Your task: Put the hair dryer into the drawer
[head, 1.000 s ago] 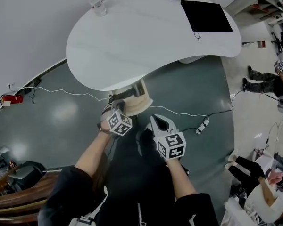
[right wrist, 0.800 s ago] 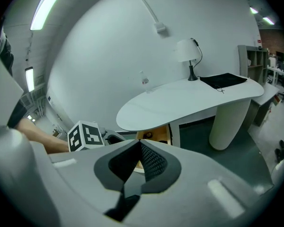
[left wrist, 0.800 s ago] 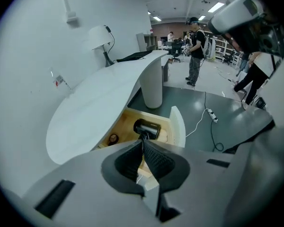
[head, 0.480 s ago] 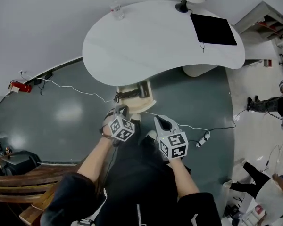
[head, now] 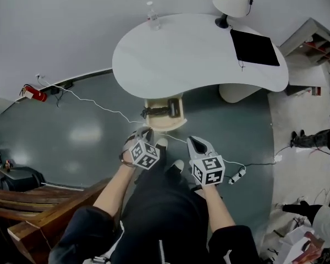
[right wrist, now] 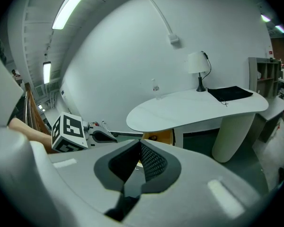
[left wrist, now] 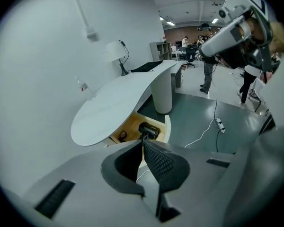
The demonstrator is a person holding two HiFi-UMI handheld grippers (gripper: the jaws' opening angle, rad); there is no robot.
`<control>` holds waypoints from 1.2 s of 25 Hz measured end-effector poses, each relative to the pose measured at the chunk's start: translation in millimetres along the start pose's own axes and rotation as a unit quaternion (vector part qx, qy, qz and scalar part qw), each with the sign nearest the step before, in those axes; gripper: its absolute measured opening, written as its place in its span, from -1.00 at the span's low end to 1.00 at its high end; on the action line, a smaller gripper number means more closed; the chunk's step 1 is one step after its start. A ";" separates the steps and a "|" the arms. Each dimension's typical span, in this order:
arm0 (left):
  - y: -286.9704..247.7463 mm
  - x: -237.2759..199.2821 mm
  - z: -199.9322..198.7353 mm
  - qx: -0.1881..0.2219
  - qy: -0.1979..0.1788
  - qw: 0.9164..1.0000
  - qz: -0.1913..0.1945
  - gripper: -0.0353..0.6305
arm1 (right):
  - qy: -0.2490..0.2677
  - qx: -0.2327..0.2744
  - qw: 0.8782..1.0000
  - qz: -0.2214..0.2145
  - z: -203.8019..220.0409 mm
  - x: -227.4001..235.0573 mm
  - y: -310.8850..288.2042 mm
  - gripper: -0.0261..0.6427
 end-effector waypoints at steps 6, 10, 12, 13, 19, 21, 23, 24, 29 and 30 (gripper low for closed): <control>21.2 8.1 -0.7 0.008 0.003 1.000 -0.008 -0.83 | 0.014 0.009 1.000 -0.010 -1.5 -11.5 8.9 -0.91; 31.3 11.1 -2.8 0.015 0.008 1.000 -0.014 -0.83 | 0.022 0.019 0.999 -0.013 -3.7 -15.6 12.9 -0.91; 38.1 12.0 -4.3 0.019 0.014 1.000 -0.016 -0.82 | 0.026 0.023 0.999 -0.013 -5.0 -18.6 14.8 -0.91; 40.7 12.7 -4.9 0.021 0.016 1.000 -0.017 -0.82 | 0.027 0.024 0.999 -0.014 -5.3 -20.0 15.5 -0.91; 48.0 12.6 -12.4 0.028 0.023 0.999 -0.020 -0.82 | 0.034 0.028 0.999 -0.019 -9.7 -23.2 17.5 -0.91; 50.3 12.8 -14.5 0.030 0.023 0.999 -0.019 -0.82 | 0.038 0.028 0.999 -0.019 -10.7 -24.4 18.1 -0.91; 52.3 14.0 -16.0 0.034 0.022 0.999 -0.018 -0.82 | 0.043 0.027 0.999 -0.018 -11.2 -25.8 18.4 -0.91; 52.8 14.9 -16.1 0.035 0.020 0.999 -0.017 -0.82 | 0.046 0.026 0.998 -0.017 -11.3 -26.7 18.4 -0.91; 50.9 21.4 -15.9 0.035 0.016 0.999 -0.011 -0.82 | 0.048 0.026 0.998 -0.015 -10.8 -26.6 20.7 -0.91; 50.5 22.4 -16.1 0.036 0.015 0.999 -0.011 -0.82 | 0.047 0.027 0.998 -0.015 -10.6 -26.1 21.0 -0.91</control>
Point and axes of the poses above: the fingertips, and each gripper's own axes: y backward along the fingers, x to its right, z out of its underside, the point moved 3 cm from there along y, backward along the fingers, and after that the axes turned 3 degrees about -z, right-handed, at the moved point
